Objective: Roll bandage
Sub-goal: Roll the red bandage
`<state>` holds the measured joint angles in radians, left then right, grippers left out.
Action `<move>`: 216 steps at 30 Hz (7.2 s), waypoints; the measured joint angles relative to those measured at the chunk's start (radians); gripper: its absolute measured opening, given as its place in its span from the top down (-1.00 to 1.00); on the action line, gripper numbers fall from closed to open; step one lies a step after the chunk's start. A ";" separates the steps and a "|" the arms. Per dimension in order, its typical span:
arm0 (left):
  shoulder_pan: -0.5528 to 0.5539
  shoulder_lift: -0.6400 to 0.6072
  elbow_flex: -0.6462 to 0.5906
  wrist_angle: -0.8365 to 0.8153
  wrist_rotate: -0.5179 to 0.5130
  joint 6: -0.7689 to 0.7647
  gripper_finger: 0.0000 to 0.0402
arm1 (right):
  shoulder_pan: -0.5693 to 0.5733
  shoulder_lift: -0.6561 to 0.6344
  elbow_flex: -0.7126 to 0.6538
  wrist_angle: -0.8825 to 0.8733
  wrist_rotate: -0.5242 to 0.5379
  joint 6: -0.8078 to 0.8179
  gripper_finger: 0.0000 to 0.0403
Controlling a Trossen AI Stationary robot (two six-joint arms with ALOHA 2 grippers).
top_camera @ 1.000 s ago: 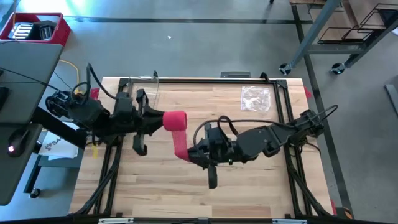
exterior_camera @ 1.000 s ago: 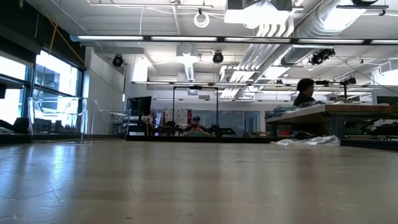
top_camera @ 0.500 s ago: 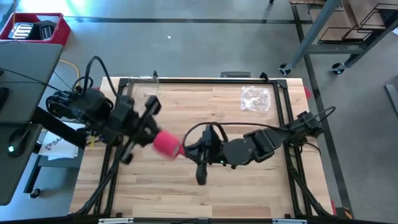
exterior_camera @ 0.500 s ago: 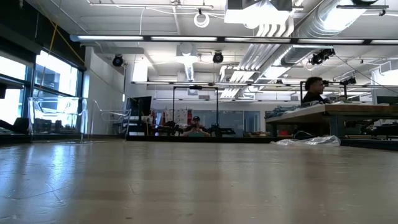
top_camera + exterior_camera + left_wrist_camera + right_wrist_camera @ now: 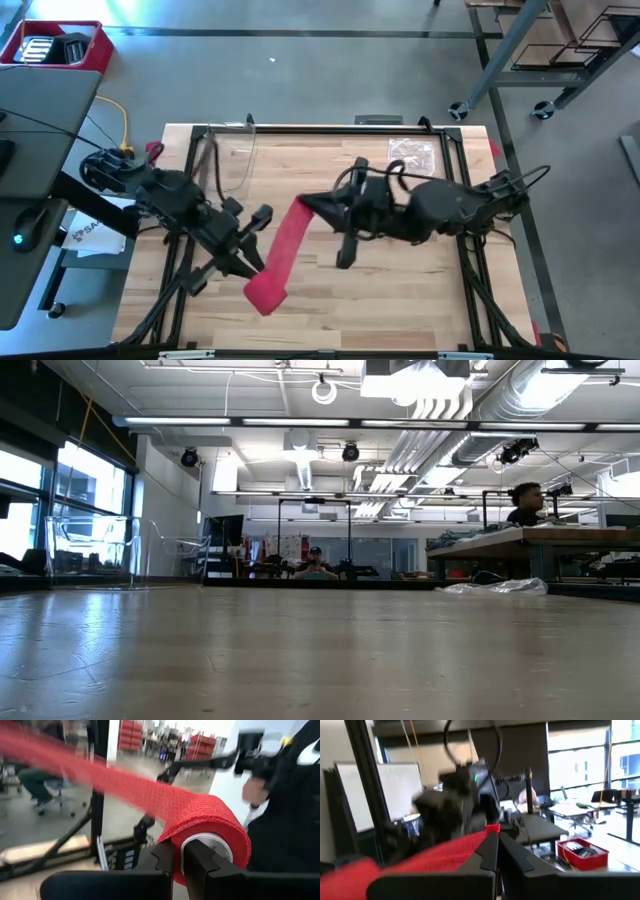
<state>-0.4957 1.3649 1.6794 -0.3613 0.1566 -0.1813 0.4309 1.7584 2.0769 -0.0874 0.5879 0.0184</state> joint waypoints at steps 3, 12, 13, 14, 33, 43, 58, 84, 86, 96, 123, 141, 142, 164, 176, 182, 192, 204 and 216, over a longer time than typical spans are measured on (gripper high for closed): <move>0.002 0.022 0.000 -0.025 -0.001 0.000 0.93 | 0.005 -0.020 0.000 0.030 0.003 -0.009 1.00; 0.027 0.029 -0.001 -0.034 -0.072 0.011 0.93 | 0.045 -0.038 0.002 0.003 0.059 0.045 1.00; 0.027 0.024 -0.001 -0.029 -0.074 0.015 0.93 | 0.047 -0.043 0.002 -0.060 0.064 0.098 1.00; 0.025 0.017 -0.001 -0.029 -0.077 0.018 0.93 | 0.048 -0.047 0.002 -0.129 0.067 0.163 1.00; 0.069 -0.039 -0.004 0.284 -0.237 0.150 0.93 | 0.008 0.179 0.004 -0.010 -0.220 0.515 1.00; 0.072 -0.039 -0.002 0.309 -0.348 0.280 0.93 | -0.028 0.177 0.003 0.216 -0.316 0.469 1.00; 0.043 -0.050 -0.002 0.280 -0.351 0.262 0.93 | -0.005 0.173 0.003 0.171 -0.497 0.415 0.35; 0.147 -0.051 -0.002 0.346 -0.486 -0.153 0.93 | 0.049 0.063 0.003 0.110 0.162 -0.282 0.14; 0.165 -0.051 -0.002 0.323 -0.486 -0.158 0.93 | 0.033 0.061 0.003 0.130 0.146 -0.287 0.14; 0.209 -0.049 -0.002 0.249 -0.485 -0.153 0.93 | 0.001 0.062 0.003 0.140 0.094 -0.191 0.30; 0.172 -0.083 -0.003 0.376 -0.282 0.043 0.93 | 0.015 0.061 0.003 -0.216 0.083 0.209 1.00; 0.163 -0.038 0.000 0.257 -0.427 0.288 0.93 | 0.035 0.063 0.003 0.210 -0.042 0.209 1.00; 0.160 -0.038 0.000 0.251 -0.441 0.288 0.93 | 0.035 0.063 0.003 0.214 -0.042 0.210 1.00; 0.134 -0.042 -0.003 0.247 -0.455 0.136 0.93 | 0.043 0.063 0.003 -0.187 -0.002 0.454 1.00; 0.134 -0.043 -0.003 0.143 -0.474 0.189 0.93 | 0.046 0.061 0.003 0.016 -0.265 0.424 1.00; 0.133 -0.043 -0.003 0.137 -0.476 0.234 0.93 | 0.046 0.062 0.003 0.096 -0.246 0.366 1.00; 0.134 -0.043 -0.002 0.120 -0.480 0.210 0.93 | 0.028 0.062 0.003 0.114 -0.119 0.318 1.00; 0.129 -0.044 -0.002 0.087 -0.496 0.192 0.93 | 0.016 0.062 0.003 0.124 -0.023 0.250 0.99; 0.131 -0.049 -0.002 0.061 -0.525 0.100 0.93 | 0.020 0.062 0.003 0.177 -0.009 0.104 0.54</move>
<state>-0.3649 1.3155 1.6779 -0.3002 -0.3683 -0.0813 0.4514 1.8206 2.0800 0.0894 0.5784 0.1226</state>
